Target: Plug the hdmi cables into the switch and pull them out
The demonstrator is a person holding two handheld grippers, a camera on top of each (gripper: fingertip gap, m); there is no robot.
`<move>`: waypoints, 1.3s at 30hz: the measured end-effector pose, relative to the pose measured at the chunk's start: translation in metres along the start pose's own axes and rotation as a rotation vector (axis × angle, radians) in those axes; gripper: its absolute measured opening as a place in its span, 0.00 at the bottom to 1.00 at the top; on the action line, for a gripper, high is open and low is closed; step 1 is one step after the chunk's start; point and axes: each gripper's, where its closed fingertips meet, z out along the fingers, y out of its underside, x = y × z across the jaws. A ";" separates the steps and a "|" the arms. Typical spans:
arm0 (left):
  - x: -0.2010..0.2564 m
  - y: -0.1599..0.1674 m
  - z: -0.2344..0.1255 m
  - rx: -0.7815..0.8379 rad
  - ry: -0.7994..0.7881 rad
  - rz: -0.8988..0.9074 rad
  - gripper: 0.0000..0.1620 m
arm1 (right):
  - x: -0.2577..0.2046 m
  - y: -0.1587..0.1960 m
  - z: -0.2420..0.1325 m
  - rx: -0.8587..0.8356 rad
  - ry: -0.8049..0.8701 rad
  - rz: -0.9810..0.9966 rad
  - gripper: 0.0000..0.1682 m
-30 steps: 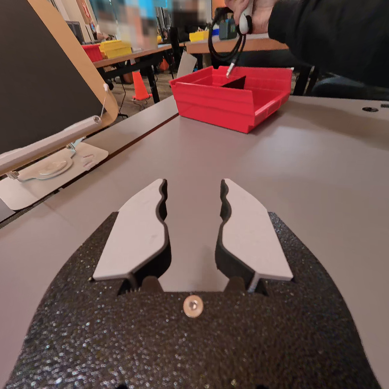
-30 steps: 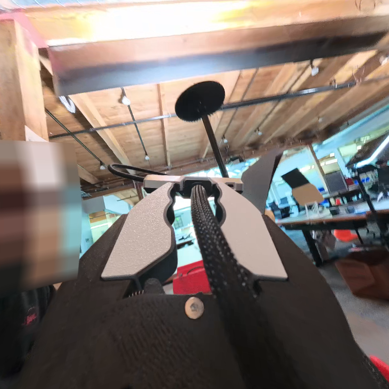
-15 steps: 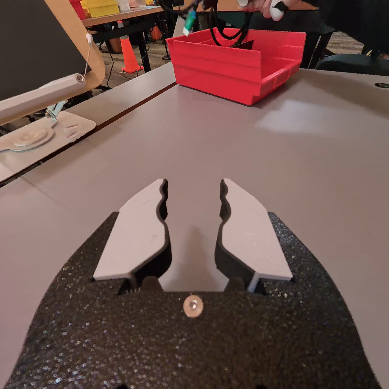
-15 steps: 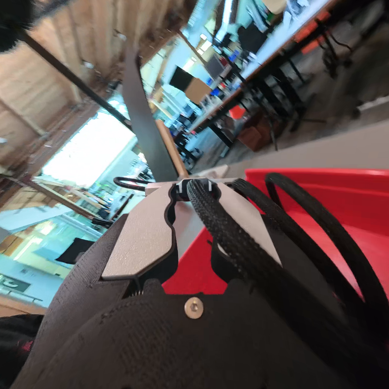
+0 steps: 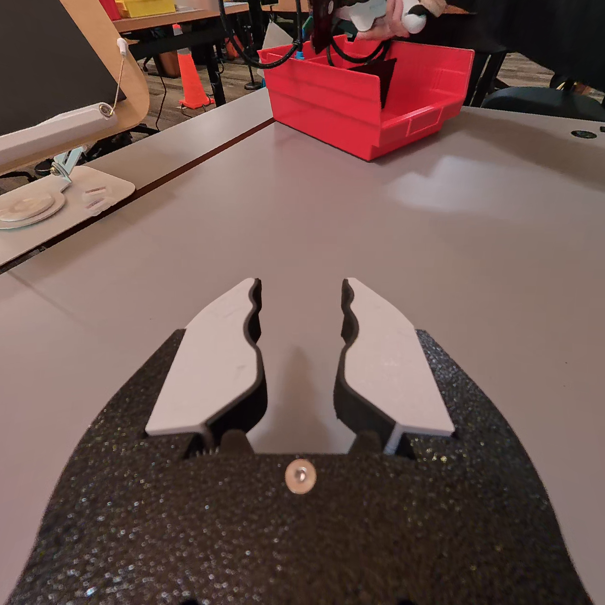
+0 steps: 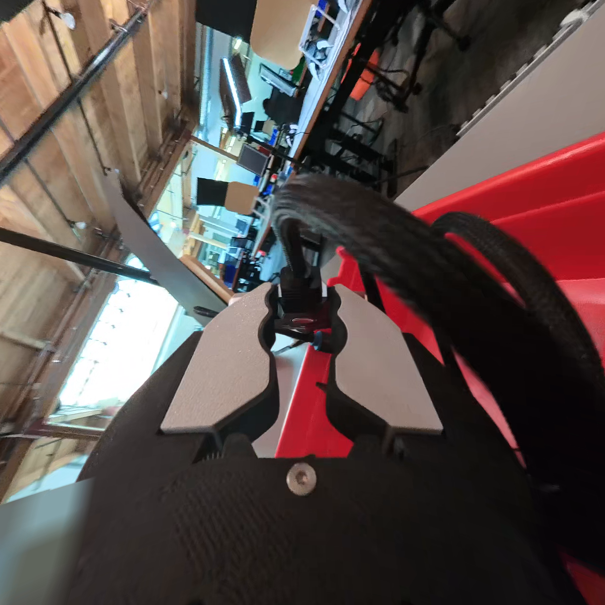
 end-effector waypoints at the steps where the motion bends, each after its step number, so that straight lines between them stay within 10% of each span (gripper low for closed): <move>1: 0.000 -0.001 0.000 0.003 0.002 -0.001 0.29 | 0.001 -0.001 0.000 -0.004 0.035 -0.039 0.18; 29: 0.000 -0.010 -0.006 0.038 0.004 -0.012 0.28 | 0.058 -0.010 -0.007 0.009 0.591 -0.407 0.28; 34: 0.002 -0.007 -0.005 0.028 0.011 -0.006 0.28 | 0.058 -0.009 -0.002 -0.067 0.688 -0.561 0.30; 36: 0.002 -0.009 -0.006 0.035 0.010 -0.010 0.28 | 0.063 0.006 -0.001 -0.220 0.701 -0.684 0.11; 39: 0.000 -0.010 -0.007 0.040 0.009 -0.018 0.28 | 0.074 0.022 -0.001 -0.385 0.790 -0.871 0.19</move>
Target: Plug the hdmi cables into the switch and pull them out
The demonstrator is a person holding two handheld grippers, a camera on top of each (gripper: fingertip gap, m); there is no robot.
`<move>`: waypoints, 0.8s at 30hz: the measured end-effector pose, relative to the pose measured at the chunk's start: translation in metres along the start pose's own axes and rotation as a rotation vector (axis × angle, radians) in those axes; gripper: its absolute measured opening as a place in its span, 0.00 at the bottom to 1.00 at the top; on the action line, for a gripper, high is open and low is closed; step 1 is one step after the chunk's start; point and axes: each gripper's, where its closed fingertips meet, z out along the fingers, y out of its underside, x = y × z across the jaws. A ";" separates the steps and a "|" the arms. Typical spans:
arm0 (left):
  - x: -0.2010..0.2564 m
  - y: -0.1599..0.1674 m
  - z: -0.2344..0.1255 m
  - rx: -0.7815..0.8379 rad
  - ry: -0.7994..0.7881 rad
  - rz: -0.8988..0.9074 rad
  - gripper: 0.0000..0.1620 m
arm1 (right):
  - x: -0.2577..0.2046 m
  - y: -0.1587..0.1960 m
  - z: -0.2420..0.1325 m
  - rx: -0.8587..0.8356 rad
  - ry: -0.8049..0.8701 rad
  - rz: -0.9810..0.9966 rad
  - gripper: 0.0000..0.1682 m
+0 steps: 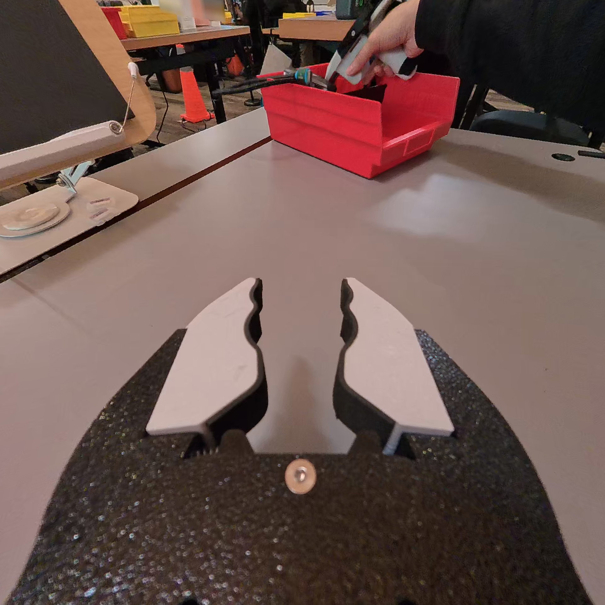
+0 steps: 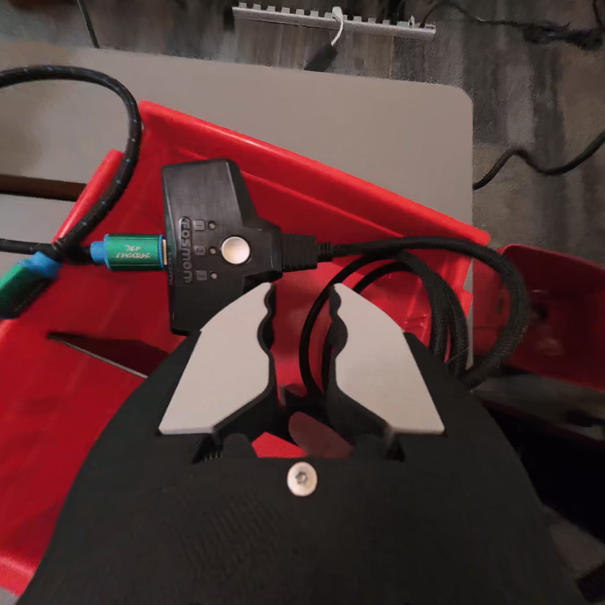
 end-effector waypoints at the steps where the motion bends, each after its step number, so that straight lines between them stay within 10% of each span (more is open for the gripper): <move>1: 0.000 0.000 0.000 0.000 0.001 -0.002 0.28 | -0.003 -0.003 -0.001 0.010 0.012 -0.034 0.22; 24: 0.004 -0.012 -0.006 0.020 0.005 0.009 0.28 | -0.047 -0.065 -0.072 0.329 0.012 -0.200 0.15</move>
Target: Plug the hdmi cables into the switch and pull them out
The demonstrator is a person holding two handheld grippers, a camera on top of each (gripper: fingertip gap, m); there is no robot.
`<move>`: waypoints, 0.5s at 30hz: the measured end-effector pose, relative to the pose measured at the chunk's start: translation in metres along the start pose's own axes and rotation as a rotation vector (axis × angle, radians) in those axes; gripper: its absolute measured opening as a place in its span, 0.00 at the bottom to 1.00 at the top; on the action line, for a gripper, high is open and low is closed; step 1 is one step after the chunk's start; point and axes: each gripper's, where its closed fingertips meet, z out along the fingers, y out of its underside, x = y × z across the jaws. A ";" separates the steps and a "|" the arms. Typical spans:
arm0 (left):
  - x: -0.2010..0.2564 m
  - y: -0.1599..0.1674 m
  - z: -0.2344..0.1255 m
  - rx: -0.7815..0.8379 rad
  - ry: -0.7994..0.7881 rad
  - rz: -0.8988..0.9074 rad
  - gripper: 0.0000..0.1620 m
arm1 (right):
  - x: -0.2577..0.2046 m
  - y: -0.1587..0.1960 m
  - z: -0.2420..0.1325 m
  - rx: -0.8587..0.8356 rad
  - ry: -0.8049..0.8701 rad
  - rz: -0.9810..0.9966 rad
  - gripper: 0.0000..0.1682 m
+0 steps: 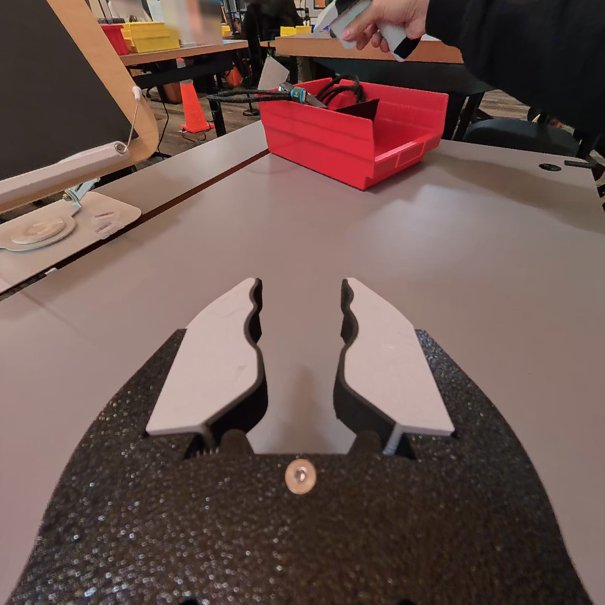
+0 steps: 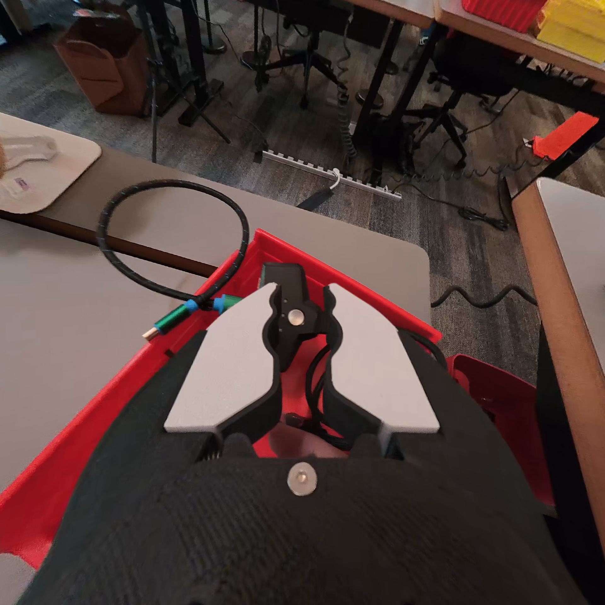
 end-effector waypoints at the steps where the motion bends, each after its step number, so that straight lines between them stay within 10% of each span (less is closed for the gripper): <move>1: 0.000 -0.001 -0.001 -0.001 -0.003 0.003 0.28 | -0.005 -0.003 -0.004 0.013 -0.006 0.001 0.15; 15: -0.020 -0.019 -0.024 -0.005 -0.128 -0.007 0.27 | -0.146 0.005 -0.114 0.370 -0.090 -0.026 0.15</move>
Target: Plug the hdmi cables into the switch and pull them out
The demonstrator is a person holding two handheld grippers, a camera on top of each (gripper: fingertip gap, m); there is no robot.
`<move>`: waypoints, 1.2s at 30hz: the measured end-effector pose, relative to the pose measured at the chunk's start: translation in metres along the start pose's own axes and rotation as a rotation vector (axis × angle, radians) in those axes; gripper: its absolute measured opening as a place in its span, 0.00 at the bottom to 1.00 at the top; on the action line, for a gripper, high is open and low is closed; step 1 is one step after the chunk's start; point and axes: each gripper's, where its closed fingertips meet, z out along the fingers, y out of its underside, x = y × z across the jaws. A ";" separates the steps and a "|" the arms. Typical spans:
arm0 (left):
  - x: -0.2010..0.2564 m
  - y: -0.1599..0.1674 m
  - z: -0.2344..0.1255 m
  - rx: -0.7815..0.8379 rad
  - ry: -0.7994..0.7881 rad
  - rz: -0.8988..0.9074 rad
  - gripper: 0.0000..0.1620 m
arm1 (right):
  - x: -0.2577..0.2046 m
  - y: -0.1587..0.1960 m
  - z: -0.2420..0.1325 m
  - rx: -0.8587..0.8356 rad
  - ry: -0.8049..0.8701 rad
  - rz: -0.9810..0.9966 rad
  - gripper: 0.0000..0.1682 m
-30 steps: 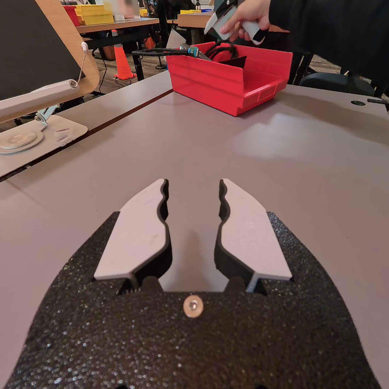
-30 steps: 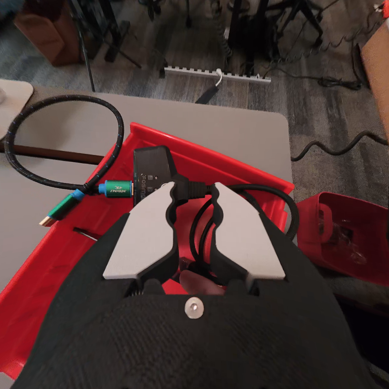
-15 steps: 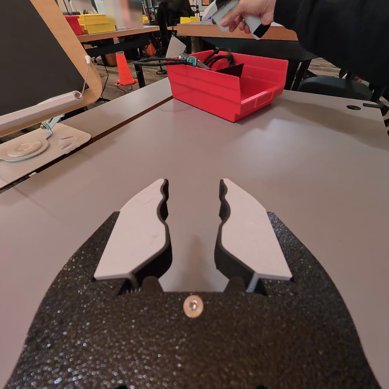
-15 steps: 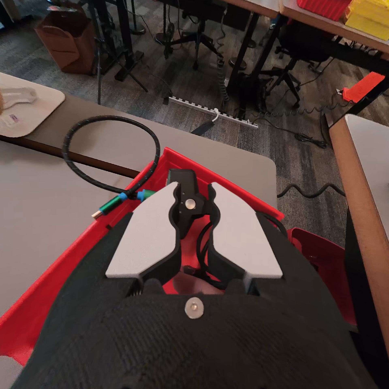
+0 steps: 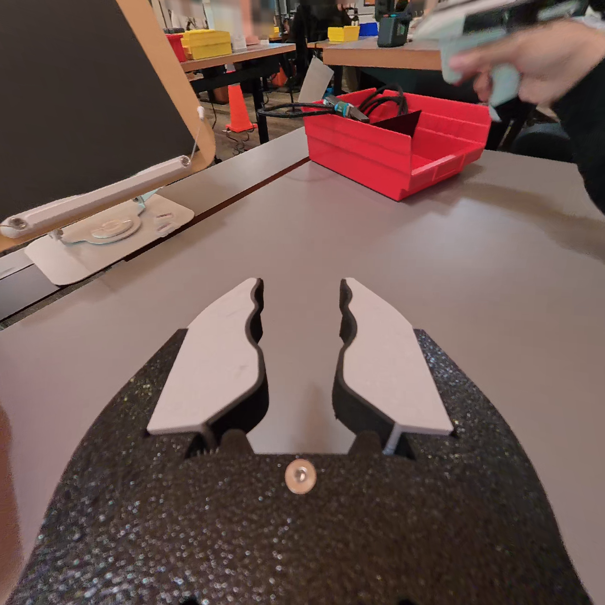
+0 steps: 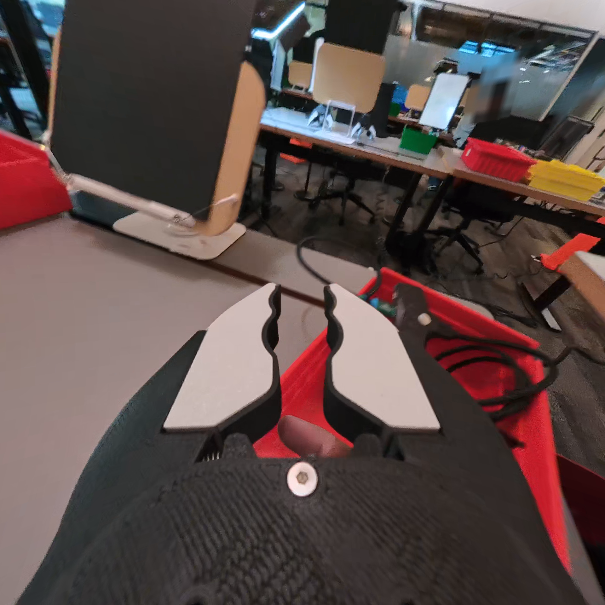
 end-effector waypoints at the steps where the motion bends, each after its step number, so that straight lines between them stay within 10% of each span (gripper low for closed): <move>1: -0.002 -0.001 -0.002 0.004 -0.009 -0.008 0.27 | -0.013 0.010 -0.003 -0.022 0.014 -0.004 0.15; 12: -0.034 0.000 -0.019 0.018 -0.113 -0.115 0.26 | -0.077 0.055 -0.004 -0.008 -0.002 0.081 0.19; 36: -0.035 0.024 -0.006 -0.050 -0.093 -0.150 0.26 | -0.059 0.062 -0.008 -0.031 0.003 0.112 0.21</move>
